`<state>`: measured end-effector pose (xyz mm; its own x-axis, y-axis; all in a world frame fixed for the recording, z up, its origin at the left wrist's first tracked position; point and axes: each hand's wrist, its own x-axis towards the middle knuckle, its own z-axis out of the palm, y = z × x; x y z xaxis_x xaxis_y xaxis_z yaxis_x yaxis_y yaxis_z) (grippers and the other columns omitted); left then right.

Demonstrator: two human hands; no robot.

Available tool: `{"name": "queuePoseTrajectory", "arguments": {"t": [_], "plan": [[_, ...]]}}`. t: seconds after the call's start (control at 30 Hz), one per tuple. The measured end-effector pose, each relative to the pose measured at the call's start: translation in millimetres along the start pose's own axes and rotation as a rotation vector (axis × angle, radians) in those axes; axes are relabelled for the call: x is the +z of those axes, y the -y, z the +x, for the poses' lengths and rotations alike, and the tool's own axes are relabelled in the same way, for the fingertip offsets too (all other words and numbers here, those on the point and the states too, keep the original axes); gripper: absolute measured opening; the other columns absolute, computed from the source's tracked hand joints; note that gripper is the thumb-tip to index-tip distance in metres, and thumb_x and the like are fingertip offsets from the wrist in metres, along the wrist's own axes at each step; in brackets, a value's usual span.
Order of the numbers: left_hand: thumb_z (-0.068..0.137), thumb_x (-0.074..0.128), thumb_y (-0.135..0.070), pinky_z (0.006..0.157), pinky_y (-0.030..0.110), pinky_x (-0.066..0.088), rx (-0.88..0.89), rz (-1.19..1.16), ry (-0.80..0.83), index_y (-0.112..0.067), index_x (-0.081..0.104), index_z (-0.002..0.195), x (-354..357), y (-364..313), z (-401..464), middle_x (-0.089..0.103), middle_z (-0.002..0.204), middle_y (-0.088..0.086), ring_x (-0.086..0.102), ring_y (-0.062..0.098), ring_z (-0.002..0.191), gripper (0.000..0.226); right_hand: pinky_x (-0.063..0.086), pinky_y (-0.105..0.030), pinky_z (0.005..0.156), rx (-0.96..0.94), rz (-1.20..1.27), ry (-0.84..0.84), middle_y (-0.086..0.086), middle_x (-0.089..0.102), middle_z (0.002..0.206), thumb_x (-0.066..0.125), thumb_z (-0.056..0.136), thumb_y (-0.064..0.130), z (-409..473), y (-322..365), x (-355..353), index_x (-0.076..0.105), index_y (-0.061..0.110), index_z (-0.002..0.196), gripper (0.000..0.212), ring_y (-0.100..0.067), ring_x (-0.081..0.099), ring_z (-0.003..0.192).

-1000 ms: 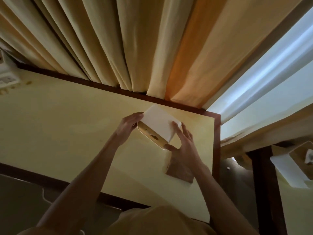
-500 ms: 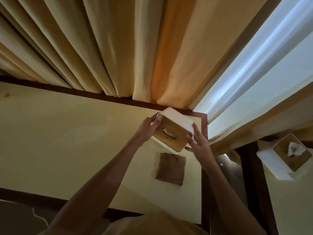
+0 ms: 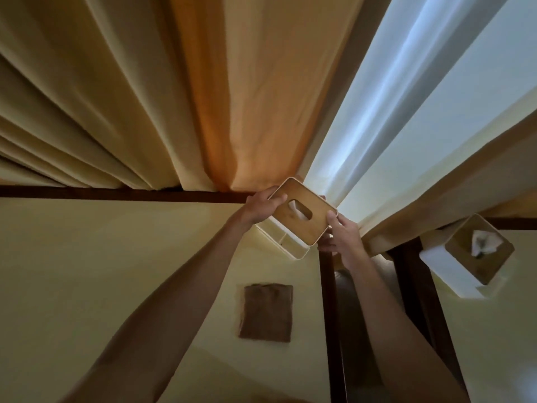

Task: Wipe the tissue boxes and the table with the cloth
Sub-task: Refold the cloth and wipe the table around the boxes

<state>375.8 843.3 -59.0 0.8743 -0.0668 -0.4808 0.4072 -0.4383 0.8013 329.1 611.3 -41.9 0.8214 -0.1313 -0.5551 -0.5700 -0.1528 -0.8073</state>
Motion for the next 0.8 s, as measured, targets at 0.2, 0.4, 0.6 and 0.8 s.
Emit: {"name": "queuePoseTrajectory", "arguments": {"t": [0.2, 0.4, 0.6, 0.8], "plan": [[0.059, 0.070, -0.077, 0.113, 0.048, 0.040, 0.086, 0.176, -0.040, -0.046, 0.050, 0.140, 10, -6, 9, 0.054, 0.143, -0.012, 0.044, 0.028, 0.136, 0.090, 0.060, -0.056, 0.090, -0.008, -0.133, -0.061, -0.010, 0.063, 0.134, 0.051, 0.102, 0.053, 17, -3, -4, 0.050, 0.022, 0.144, 0.052, -0.030, 0.066, 0.114], [0.061, 0.080, -0.071, 0.103, 0.045, 0.051, 0.113, 0.078, -0.133, -0.040, 0.054, 0.137, 17, 13, 6, 0.066, 0.127, -0.013, 0.059, 0.020, 0.122, 0.086, 0.037, -0.057, 0.112, -0.562, -0.688, -0.224, -0.008, 0.045, 0.149, 0.058, 0.101, 0.039, 8, 20, 11, 0.074, 0.021, 0.117, 0.028, -0.027, 0.037, 0.136], [0.069, 0.079, -0.066, 0.099, 0.043, 0.052, 0.128, 0.080, -0.171, -0.030, 0.059, 0.134, 23, 0, -12, 0.070, 0.120, -0.007, 0.064, 0.016, 0.112, 0.077, 0.020, -0.057, 0.120, -0.521, -0.948, -0.084, -0.003, 0.029, 0.165, 0.045, 0.105, 0.048, 30, 31, 45, 0.080, 0.027, 0.108, 0.041, -0.028, 0.019, 0.151], [0.062, 0.069, -0.084, 0.104, 0.049, 0.047, 0.071, 0.168, -0.230, -0.036, 0.052, 0.139, 26, 2, -12, 0.063, 0.133, -0.002, 0.054, 0.027, 0.124, 0.093, 0.027, -0.053, 0.117, -0.513, -0.799, -0.109, 0.003, 0.041, 0.157, 0.051, 0.103, 0.040, 30, 39, 51, 0.079, 0.024, 0.102, 0.032, -0.024, 0.027, 0.145]]}}
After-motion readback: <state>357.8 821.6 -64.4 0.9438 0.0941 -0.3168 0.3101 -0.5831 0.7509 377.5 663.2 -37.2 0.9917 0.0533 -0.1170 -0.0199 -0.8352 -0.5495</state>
